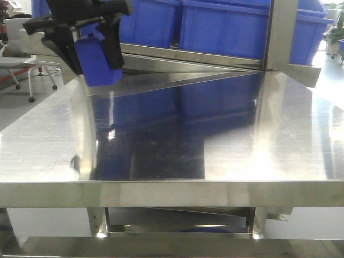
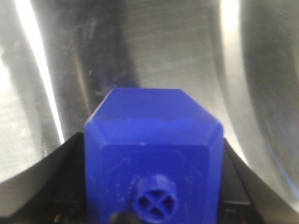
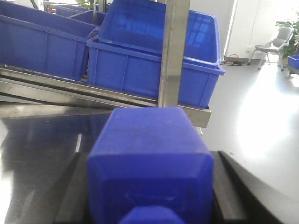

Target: Pick and sort blue part to right shelf

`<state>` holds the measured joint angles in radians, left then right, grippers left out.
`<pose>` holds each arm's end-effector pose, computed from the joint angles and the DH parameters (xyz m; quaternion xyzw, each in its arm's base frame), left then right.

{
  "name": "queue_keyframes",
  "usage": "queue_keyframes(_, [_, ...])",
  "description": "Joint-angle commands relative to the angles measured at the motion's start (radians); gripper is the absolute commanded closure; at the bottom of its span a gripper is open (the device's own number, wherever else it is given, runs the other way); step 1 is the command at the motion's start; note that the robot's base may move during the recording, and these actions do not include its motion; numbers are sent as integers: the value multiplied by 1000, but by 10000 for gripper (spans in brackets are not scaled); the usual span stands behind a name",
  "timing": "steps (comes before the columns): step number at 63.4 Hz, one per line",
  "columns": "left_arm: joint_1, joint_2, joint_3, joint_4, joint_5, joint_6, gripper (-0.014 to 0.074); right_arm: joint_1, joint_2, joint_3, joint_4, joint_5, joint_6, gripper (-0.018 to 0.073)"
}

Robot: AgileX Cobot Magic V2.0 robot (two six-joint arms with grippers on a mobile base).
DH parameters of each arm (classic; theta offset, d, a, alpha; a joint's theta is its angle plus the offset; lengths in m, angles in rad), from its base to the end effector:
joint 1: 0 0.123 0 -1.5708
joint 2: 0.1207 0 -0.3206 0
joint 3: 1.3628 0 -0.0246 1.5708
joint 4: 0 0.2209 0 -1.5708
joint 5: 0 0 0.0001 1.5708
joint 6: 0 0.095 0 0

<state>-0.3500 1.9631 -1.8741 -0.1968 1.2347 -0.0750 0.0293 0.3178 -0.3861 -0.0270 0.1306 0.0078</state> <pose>0.3785 -0.1569 0.3385 0.1181 0.9743 -0.1296 0.1415 0.0191 0.0002 0.3199 -0.0156 0.6980 0.0025 0.7159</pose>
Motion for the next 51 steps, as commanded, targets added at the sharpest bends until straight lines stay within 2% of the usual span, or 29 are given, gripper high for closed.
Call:
queue_keyframes(1, [20,-94,-32,-67,7,116,211,-8,5,-32,1,-98,-8,153])
queue_keyframes(10, [41,-141,-32,-81,1,251,211,-8,5,-32,1,-98,-8,153])
queue_keyframes(20, [45,-200,-6,-84,-63,289,211,-8,5,-32,1,-98,-8,153])
queue_keyframes(28, [45,-277,108,-107,-212,289,211,-8,5,-32,1,-98,-8,153])
queue_keyframes(38, [46,-417,355,-127,-457,289,211,-8,5,-32,1,-98,-8,153])
queue_keyframes(45, [73,-524,521,-141,-608,289,211,-8,5,-32,1,-98,-8,153])
queue_keyframes(51, [105,-618,652,-141,-689,287,211,-8,5,-32,1,-98,-8,153])
